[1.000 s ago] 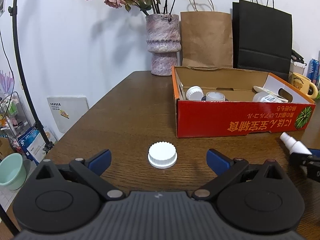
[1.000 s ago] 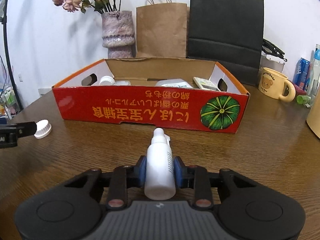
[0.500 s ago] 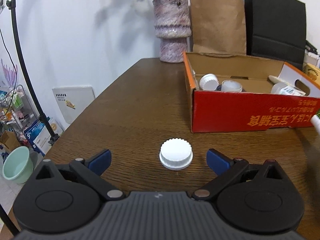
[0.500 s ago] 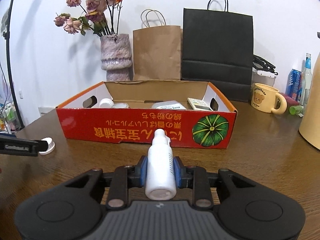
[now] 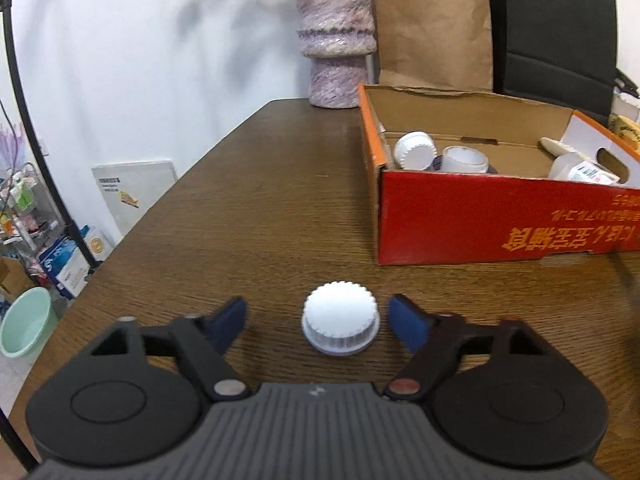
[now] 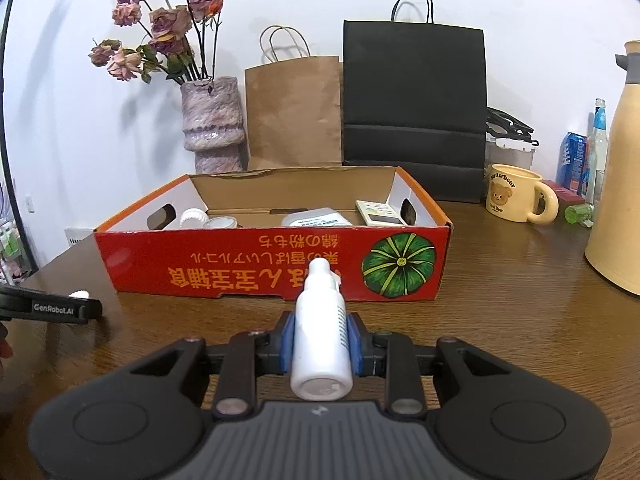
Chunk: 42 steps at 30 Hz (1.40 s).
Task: Organize rigid objects
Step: 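Grasp the white spray bottle with the right tool while the left tool grasps the other cap, then carry the spray bottle and cap over the cardboard box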
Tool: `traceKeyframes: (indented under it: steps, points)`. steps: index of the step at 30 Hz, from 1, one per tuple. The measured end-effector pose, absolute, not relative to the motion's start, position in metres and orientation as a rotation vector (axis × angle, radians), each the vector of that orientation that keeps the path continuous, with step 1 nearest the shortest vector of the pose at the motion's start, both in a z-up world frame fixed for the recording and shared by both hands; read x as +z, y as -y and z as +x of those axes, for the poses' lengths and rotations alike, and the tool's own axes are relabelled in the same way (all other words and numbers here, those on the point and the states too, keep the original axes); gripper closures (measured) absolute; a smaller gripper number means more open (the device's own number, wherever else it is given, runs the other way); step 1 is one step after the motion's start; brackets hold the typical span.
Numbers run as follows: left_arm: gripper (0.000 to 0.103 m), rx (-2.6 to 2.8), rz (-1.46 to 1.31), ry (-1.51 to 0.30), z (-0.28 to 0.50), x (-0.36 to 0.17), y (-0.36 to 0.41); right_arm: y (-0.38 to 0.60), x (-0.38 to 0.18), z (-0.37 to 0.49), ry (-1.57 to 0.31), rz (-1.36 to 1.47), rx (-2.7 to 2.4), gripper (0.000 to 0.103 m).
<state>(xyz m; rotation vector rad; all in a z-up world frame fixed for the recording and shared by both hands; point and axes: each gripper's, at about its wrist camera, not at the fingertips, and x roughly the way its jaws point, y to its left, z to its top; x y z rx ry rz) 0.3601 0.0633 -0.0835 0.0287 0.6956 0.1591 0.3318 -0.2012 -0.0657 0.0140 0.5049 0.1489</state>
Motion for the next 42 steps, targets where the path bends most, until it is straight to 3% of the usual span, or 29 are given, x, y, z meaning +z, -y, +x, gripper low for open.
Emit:
traceKeyframes:
  steps: [3,4,42]
  points:
    - [0.058,0.124,0.024,-0.682,0.356,-0.083,-0.061,0.201,-0.066,0.331,-0.505,0.012,0.149,0.077]
    - [0.061,0.118,0.024,-0.679,0.355,-0.082,-0.059,0.201,-0.066,0.331,-0.504,0.012,0.148,0.077]
    - [0.061,0.064,0.015,-0.502,0.315,-0.05,-0.007,0.2,-0.05,0.317,-0.407,0.035,0.191,0.077]
